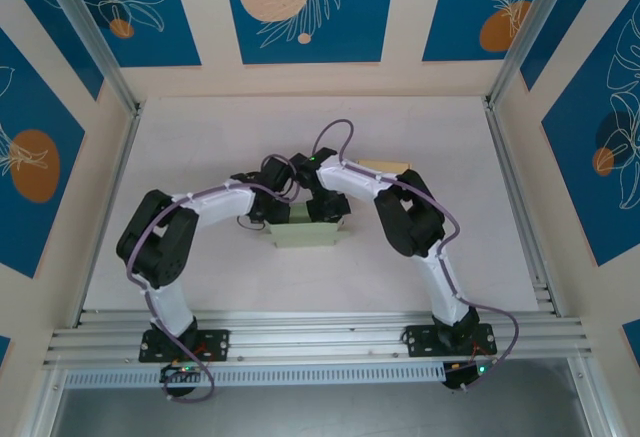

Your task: Fold the paper box

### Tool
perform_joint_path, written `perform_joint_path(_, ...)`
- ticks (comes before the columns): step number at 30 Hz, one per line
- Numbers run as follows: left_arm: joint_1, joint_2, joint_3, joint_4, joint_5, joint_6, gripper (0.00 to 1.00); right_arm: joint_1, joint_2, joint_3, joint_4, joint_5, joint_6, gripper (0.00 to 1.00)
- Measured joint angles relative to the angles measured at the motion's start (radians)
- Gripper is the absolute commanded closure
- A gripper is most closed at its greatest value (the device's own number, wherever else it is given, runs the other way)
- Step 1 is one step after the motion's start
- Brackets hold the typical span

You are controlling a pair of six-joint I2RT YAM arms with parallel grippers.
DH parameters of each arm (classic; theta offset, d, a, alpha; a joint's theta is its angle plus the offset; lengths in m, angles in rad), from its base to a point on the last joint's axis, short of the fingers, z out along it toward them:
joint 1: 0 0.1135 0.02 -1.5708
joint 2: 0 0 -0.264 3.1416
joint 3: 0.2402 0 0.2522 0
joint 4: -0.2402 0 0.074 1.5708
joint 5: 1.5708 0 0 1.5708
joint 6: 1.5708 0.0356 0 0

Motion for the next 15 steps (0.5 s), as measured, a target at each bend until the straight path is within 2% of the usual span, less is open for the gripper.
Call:
perform_joint_path(1,0.002,-0.008,-0.014,0.019,0.005,-0.007,0.88,0.005,0.002,0.002,-0.003,0.010,0.003,0.99)
perform_joint_path(6,0.003,-0.021,-0.037,0.055,0.009,-0.023,0.96,0.015,-0.014,-0.032,0.021,0.033,0.000,0.65)
perform_joint_path(9,0.002,-0.021,-0.037,0.067,0.005,-0.018,0.96,0.018,-0.061,-0.096,0.049,0.040,-0.022,0.52)
perform_joint_path(13,0.003,-0.019,-0.037,0.071,-0.003,-0.016,0.97,0.016,-0.136,-0.176,0.098,0.017,-0.042,0.43)
perform_joint_path(15,0.003,-0.016,-0.037,0.081,-0.014,-0.016,0.97,0.016,-0.193,-0.201,0.135,-0.016,-0.051,0.42)
